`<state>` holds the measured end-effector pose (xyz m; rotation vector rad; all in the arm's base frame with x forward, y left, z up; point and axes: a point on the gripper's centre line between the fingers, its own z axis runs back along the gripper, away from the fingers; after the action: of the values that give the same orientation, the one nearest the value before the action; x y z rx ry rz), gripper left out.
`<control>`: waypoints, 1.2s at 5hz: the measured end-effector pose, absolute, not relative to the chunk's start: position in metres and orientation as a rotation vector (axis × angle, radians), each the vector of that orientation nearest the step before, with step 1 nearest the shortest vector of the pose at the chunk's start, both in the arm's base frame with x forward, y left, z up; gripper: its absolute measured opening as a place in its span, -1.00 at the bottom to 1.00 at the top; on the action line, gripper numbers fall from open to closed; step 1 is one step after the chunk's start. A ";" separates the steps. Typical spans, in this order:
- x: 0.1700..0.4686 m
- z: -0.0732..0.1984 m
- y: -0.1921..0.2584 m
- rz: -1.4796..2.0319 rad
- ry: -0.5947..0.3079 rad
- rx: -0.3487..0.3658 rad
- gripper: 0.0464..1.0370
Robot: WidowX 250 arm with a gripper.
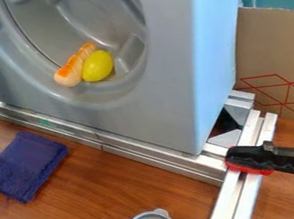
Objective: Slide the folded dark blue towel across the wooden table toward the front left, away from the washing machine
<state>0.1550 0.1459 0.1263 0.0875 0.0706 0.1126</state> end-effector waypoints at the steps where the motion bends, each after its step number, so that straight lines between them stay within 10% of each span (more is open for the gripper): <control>1: 0.155 0.121 0.145 0.114 0.088 0.075 0.92; 3: 0.214 0.077 0.159 0.055 -0.022 0.172 0.92; 6: 0.234 0.010 0.174 0.089 -0.005 0.090 0.92</control>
<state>0.2344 0.1739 0.0102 0.0903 -0.0053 0.0890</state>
